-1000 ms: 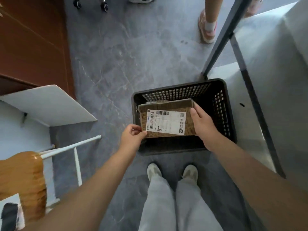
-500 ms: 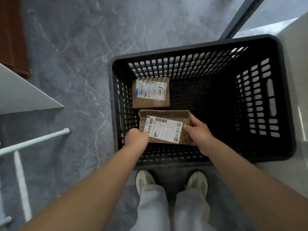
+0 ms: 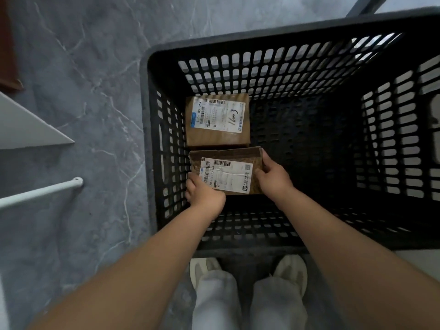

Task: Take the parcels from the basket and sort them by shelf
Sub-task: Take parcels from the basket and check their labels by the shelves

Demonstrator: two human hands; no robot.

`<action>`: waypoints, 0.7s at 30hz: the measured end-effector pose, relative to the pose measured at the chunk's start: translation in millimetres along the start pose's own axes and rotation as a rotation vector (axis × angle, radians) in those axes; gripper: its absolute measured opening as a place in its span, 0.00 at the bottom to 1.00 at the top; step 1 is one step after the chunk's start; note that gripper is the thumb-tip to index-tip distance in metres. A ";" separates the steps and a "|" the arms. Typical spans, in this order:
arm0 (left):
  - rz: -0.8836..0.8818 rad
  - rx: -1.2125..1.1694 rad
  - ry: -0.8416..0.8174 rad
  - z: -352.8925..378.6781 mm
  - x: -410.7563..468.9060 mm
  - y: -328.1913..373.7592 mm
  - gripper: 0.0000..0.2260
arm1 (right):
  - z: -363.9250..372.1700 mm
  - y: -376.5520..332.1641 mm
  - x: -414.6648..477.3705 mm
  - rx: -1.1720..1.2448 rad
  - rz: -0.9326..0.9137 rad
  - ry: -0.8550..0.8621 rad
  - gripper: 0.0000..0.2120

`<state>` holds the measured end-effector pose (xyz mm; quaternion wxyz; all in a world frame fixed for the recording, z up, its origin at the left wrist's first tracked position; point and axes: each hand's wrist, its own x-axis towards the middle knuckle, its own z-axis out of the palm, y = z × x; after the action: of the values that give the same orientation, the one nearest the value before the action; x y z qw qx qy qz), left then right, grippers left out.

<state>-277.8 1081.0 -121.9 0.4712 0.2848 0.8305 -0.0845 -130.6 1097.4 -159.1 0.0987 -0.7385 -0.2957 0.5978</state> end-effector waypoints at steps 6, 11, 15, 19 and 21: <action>0.273 0.143 0.111 -7.6 -39.4 26.6 0.33 | 9.8 -47.6 -33.1 -0.451 0.095 0.194 0.39; 0.540 0.129 0.218 -70.8 -102.9 83.5 0.27 | -27.4 -131.8 -101.8 -0.622 -0.277 0.275 0.33; 0.666 0.157 0.380 -157.3 -178.9 139.1 0.24 | -86.6 -225.9 -178.1 -0.735 -0.534 0.338 0.33; 0.838 0.099 0.572 -257.5 -291.0 203.3 0.25 | -149.8 -339.9 -280.5 -0.779 -0.745 0.464 0.35; 0.944 0.057 0.648 -310.9 -357.9 232.5 0.26 | -181.2 -400.6 -340.2 -0.779 -0.841 0.552 0.35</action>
<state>-236.8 1258.7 373.6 0.1712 0.6489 0.7126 0.2044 -125.2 1269.0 369.7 0.1218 -0.6680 -0.7198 0.1444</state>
